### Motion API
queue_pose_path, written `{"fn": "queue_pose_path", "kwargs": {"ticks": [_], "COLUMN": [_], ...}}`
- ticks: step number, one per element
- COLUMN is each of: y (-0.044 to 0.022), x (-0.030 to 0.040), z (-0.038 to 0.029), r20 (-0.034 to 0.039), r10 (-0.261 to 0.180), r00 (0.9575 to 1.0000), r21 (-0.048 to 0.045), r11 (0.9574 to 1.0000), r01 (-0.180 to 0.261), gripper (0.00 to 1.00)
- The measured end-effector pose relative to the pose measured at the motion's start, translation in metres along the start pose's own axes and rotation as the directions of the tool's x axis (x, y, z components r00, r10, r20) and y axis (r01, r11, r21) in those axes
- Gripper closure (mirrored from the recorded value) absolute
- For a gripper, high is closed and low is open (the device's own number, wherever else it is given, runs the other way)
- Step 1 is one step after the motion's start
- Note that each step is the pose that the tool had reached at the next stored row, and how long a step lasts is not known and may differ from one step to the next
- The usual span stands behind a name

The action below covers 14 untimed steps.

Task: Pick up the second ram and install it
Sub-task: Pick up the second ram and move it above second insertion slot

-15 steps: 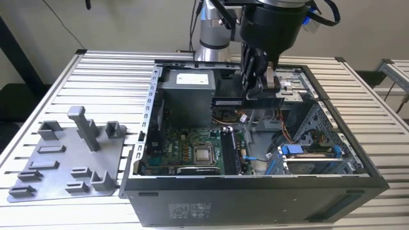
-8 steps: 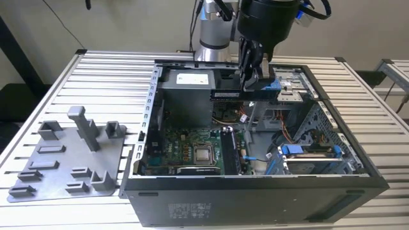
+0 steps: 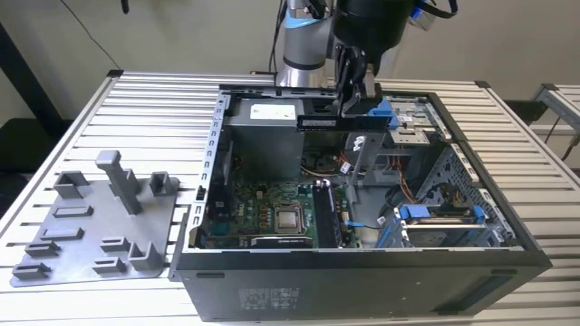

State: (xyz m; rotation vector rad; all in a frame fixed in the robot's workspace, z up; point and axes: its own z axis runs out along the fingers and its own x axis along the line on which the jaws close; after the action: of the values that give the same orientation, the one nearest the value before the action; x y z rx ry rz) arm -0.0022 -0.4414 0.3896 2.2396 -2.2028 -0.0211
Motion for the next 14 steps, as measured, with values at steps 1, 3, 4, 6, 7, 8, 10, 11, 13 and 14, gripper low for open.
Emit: {"fn": "queue_pose_path", "kwargs": {"ticks": [1,3,4,6,7,8,10,11,13,14], "y": [-0.0001,-0.0002,-0.0002,-0.0003,-0.0004,-0.0004,-0.0005,-0.0006,-0.0011,-0.0015], "x": [-0.0027,-0.0083,-0.0107,-0.0160,-0.0185,-0.0209,-0.0251,-0.0258,-0.0258,-0.0258], "z": [0.0002,0.0004,0.0005,0.0007,0.0008,0.0009,0.0011,0.0011,0.0011,0.0011], "r20": [0.0002,0.0003,0.0004,0.0006,0.0008,0.0009,0.0012,0.0011,0.0012,0.0012], "r10": [0.000,0.000,0.000,0.000,0.000,0.000,0.000,0.000,0.000,0.000], "r00": [1.0000,1.0000,1.0000,1.0000,1.0000,1.0000,1.0000,1.0000,1.0000,1.0000], "r21": [0.0000,0.0000,0.0000,0.0000,0.0000,0.0000,0.0000,0.0000,0.0000,0.0000], "r11": [1.0000,1.0000,1.0000,1.0000,1.0000,1.0000,1.0000,1.0000,1.0000,1.0000], "r01": [0.000,0.000,0.000,0.000,0.000,0.000,0.000,0.000,0.000,0.000], "gripper": [0.86,0.86,0.86,0.86,0.86,0.86,0.86,0.86,0.86,0.86]}}
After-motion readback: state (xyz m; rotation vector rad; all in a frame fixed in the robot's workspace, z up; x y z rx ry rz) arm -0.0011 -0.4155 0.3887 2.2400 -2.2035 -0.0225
